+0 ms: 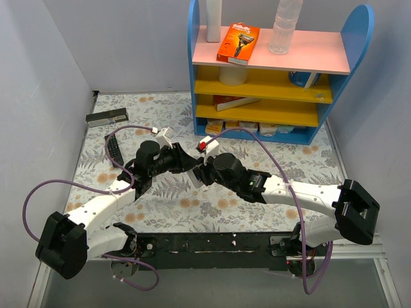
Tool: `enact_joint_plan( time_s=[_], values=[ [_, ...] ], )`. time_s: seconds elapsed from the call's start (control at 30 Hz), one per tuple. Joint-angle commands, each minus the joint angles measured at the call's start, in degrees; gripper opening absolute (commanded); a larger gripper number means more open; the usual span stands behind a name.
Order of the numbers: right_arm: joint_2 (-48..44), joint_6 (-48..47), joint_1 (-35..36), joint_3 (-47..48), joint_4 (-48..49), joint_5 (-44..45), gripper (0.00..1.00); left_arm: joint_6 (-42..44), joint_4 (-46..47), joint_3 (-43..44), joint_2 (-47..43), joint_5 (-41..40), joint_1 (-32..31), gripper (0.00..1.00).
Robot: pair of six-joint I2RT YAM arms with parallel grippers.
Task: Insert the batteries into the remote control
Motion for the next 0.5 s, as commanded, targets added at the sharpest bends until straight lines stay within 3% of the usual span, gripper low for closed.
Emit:
enact_joint_plan(
  time_s=[0.0,0.47],
  values=[
    [-1.1,-2.6,-1.1,-1.5,1.8,4.8,0.18,0.0,0.0,2.9,-0.6,3.4,-1.2,0.0],
    [0.9,-2.8,-1.1,-3.1,1.3,3.7,0.18,-4.7,1.3,3.5,-1.5,2.3,-1.2,0.0]
  ],
)
